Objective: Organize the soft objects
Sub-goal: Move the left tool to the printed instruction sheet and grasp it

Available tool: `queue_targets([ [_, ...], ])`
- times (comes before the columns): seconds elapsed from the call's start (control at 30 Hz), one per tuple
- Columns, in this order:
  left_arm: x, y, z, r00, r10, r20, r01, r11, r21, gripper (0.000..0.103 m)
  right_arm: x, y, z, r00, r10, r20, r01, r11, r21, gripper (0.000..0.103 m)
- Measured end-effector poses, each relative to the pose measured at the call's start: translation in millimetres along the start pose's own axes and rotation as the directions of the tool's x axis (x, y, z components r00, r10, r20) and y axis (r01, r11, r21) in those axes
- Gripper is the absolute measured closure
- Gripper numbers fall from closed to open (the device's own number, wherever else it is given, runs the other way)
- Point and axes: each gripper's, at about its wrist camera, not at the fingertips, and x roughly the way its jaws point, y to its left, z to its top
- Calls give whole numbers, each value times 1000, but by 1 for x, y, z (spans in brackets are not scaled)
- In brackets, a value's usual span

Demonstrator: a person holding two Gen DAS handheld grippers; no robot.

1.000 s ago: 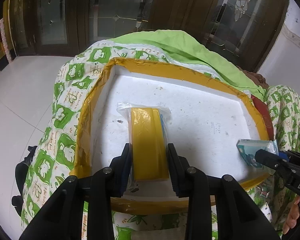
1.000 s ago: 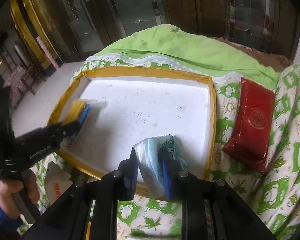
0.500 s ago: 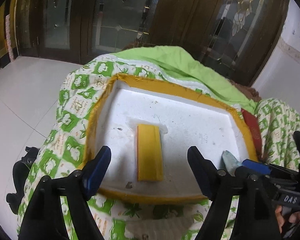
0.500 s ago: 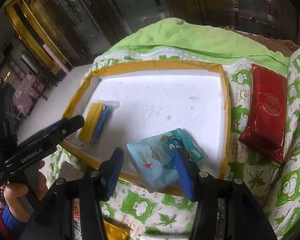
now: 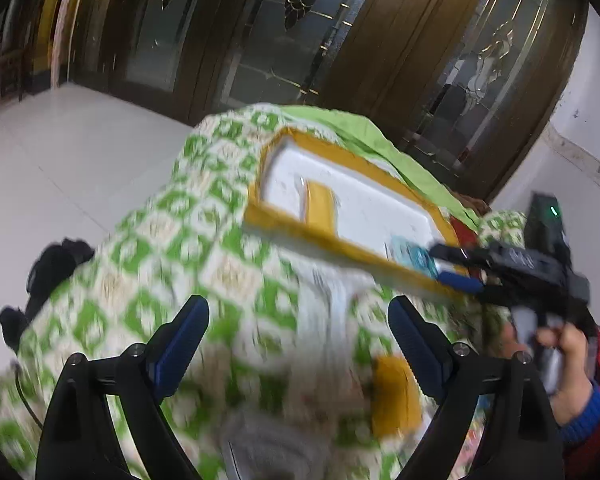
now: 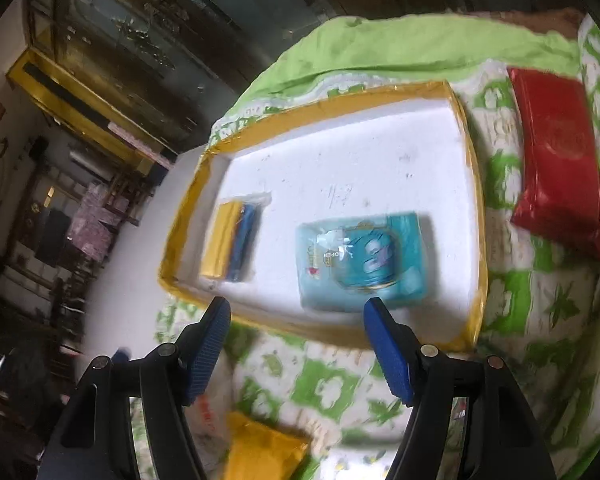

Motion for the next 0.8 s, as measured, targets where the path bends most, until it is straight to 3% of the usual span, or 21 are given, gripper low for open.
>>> queue_targets([
  [0.17, -8, -11, -16, 1000, 30, -5, -29, 997, 76, 12, -15, 5, -9, 999, -9, 35, 9, 1000, -11, 30],
  [0.4, -8, -10, -24, 1000, 18, -23, -16, 997, 77, 12, -50, -5, -48, 996, -61, 60, 58, 997, 53, 29],
  [0.8, -15, -15, -36, 999, 36, -27, -33, 992, 126, 12, -77, -8, -84, 997, -36, 68, 29, 995, 96, 29],
])
